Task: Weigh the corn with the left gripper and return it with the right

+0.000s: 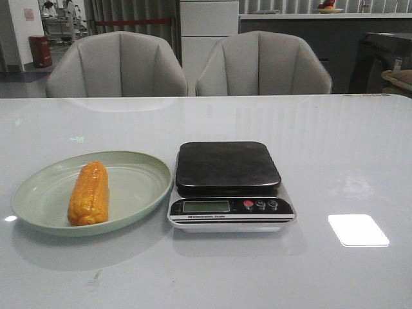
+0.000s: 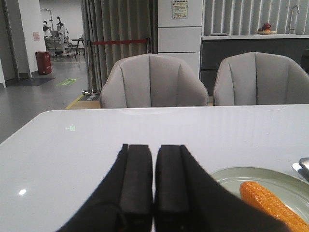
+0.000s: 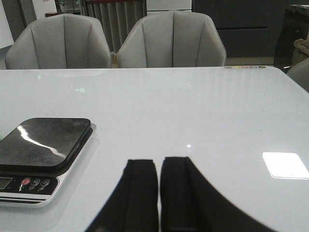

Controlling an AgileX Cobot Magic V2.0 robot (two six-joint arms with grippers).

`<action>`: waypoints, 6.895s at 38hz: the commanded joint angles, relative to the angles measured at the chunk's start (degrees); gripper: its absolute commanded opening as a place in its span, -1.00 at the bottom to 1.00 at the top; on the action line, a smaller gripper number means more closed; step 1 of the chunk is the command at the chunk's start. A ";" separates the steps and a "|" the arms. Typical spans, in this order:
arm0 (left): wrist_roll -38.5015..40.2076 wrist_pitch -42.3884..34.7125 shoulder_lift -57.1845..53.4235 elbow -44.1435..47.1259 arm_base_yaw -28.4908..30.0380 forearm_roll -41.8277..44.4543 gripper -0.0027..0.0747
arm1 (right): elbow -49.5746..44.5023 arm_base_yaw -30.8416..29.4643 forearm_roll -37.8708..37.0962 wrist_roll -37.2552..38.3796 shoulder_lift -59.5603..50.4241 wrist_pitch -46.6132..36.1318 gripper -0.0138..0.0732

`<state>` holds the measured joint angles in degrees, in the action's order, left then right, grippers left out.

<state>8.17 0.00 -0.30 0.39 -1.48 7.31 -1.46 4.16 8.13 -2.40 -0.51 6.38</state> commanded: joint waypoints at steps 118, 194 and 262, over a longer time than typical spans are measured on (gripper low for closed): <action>1.32 24.23 63.78 -43.74 -19.91 -13.33 0.48 | -0.60 -0.37 -0.45 -0.41 -1.12 -4.19 -0.24; 0.23 19.83 105.85 -78.26 -36.57 -28.02 -0.46 | -0.60 -0.37 -0.45 -0.41 -1.12 -4.19 -0.24; 0.23 29.49 37.79 -37.70 -31.54 -9.87 0.39 | -0.60 -0.37 -0.45 -0.41 -1.12 -4.19 -0.24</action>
<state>8.47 29.83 42.40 -37.36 -33.13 -3.84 -1.46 4.16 8.13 -2.40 -0.51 6.38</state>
